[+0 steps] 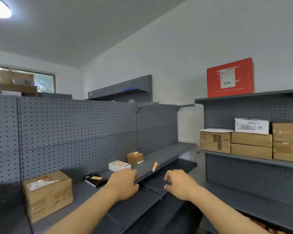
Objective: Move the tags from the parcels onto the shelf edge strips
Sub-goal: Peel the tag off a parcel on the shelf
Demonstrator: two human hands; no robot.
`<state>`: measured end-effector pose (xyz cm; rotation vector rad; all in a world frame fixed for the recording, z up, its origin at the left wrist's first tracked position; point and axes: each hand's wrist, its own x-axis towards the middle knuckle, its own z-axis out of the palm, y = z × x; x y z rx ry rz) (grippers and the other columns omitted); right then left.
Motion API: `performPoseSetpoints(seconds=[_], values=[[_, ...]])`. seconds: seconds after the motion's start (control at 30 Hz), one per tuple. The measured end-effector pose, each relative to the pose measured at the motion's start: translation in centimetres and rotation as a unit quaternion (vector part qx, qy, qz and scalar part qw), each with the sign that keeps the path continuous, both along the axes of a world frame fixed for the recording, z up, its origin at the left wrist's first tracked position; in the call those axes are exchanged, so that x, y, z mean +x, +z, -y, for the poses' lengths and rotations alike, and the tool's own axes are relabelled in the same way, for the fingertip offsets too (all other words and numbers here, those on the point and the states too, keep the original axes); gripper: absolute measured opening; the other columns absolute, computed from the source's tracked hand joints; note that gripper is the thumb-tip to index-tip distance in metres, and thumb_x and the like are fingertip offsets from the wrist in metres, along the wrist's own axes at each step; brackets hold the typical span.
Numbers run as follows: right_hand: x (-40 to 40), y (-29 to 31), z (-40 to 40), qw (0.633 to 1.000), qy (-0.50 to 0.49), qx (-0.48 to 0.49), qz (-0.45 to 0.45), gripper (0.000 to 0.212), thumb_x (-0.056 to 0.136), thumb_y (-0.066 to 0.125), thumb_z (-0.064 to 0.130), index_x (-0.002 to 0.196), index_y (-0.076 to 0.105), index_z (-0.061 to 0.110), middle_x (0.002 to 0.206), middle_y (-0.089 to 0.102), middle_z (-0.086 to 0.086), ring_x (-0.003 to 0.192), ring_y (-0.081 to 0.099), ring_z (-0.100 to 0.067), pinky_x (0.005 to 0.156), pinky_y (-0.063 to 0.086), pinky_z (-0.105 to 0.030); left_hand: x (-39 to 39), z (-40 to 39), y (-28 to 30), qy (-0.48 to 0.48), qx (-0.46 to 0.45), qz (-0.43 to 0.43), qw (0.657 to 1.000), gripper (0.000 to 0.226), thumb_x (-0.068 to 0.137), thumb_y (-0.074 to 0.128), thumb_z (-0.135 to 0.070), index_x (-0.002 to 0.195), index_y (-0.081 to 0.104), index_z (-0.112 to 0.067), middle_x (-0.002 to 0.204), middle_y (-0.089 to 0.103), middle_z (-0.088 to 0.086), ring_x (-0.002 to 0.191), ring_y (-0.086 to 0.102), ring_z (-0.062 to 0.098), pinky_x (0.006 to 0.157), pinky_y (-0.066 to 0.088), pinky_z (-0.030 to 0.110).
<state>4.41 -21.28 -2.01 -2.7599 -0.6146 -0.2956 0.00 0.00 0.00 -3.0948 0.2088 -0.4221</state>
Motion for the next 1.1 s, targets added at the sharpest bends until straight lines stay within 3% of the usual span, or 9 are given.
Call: performPoseSetpoints(seconds=[0.33,0.6,1.1], values=[[15.3,0.6,-0.6,0.999,-0.04,0.004,-0.001,0.036,0.091,0.059,0.032,0.122,0.055,0.016,0.125,0.055,-0.007,0.112,0.054,-0.023,0.095,0.048,-0.035,16.9,-1.2,0.2,-0.023,0.005,0.0,1.0,0.029,0.089,0.051,-0.036,0.112,0.055,-0.017,0.118,0.061,0.005,0.103,0.059,0.025,0.085,0.046,0.035],[26.2,-0.2,-0.3,0.998,-0.06,0.008,-0.014,0.036,0.091,0.059,0.031,0.123,0.054,0.014,0.123,0.056,-0.009,0.109,0.055,-0.024,0.094,0.049,-0.036,28.9,-0.1,-0.8,-0.051,0.003,-0.016,0.999,0.034,0.091,0.051,-0.036,0.12,0.053,-0.019,0.12,0.061,0.003,0.103,0.061,0.023,0.086,0.049,0.035],[48.1,-1.5,2.1,1.0,0.013,-0.002,-0.022,0.034,0.092,0.058,0.03,0.123,0.054,0.016,0.123,0.058,-0.007,0.116,0.051,-0.023,0.099,0.047,-0.039,49.3,3.1,-2.4,-0.006,0.024,-0.013,1.0,0.039,0.091,0.052,-0.04,0.122,0.052,-0.016,0.119,0.061,0.005,0.105,0.059,0.025,0.088,0.052,0.04]])
